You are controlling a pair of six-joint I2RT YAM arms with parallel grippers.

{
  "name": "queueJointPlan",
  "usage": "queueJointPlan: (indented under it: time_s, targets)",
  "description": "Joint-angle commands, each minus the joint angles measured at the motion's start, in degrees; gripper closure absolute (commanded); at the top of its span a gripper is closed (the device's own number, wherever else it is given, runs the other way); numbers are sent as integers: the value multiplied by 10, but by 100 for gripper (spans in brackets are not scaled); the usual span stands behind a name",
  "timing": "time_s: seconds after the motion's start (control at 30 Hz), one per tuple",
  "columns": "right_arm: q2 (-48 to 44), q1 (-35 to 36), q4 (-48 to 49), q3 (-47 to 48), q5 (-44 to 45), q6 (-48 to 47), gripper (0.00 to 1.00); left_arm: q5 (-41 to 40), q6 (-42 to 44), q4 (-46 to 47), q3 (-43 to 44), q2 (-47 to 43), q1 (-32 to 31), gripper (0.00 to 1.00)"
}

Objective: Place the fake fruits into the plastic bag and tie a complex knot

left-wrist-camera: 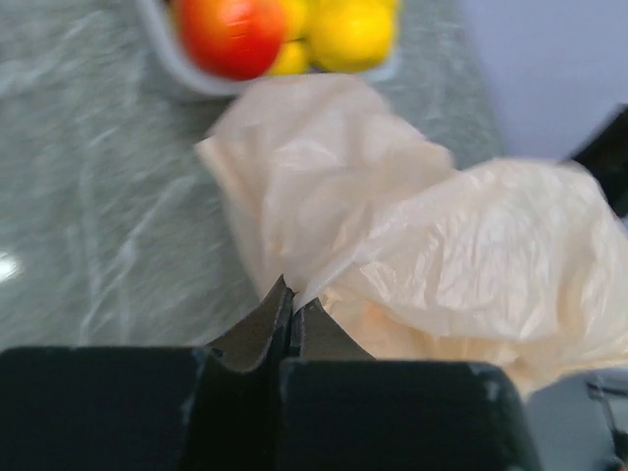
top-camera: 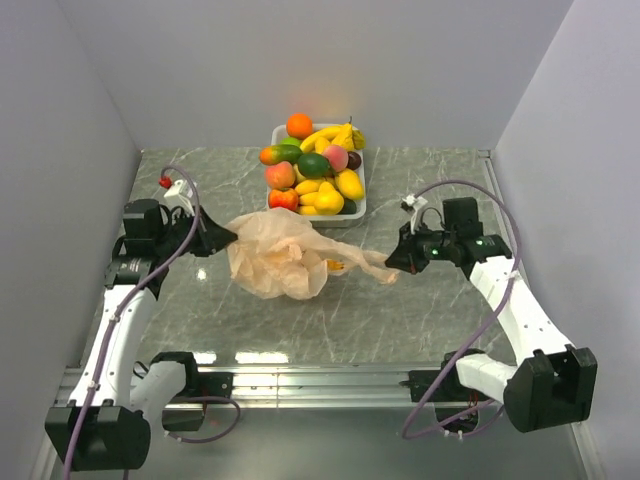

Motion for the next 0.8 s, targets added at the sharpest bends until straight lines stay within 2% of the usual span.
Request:
queueJointPlan:
  time_s: [0.0, 0.1, 0.2, 0.23, 0.27, 0.3, 0.4, 0.43, 0.5, 0.63, 0.77]
  targets:
    - [-8, -65, -37, 9, 37, -62, 100, -126, 51, -64, 20, 22, 26, 100]
    - [13, -91, -51, 17, 50, -81, 100, -159, 92, -118, 52, 78, 26, 100]
    - [8, -85, -49, 29, 30, -69, 100, -71, 134, -156, 68, 124, 23, 100]
    - [13, -78, -57, 38, 12, -67, 95, -8, 136, -158, 67, 127, 23, 100]
    - [17, -72, -68, 48, 6, -53, 81, 8, 135, -152, 64, 131, 9, 99]
    - [17, -68, -68, 57, 1, -44, 59, 14, 132, -147, 63, 131, -2, 99]
    - [-4, -66, -31, 81, -11, 16, 30, -3, 102, -123, 61, 125, -56, 100]
    - [-23, -62, -18, 89, -13, 47, 24, -6, 90, -115, 59, 121, -63, 100]
    - [-36, -50, 19, 97, -26, 72, 20, -6, 50, -92, 50, 114, -75, 99]
    - [-26, 40, 30, 125, 1, 119, 19, 0, 6, -70, 35, 112, -78, 100]
    - [10, 125, 65, 106, -3, 184, 19, -10, -27, -59, 24, 112, -78, 100]
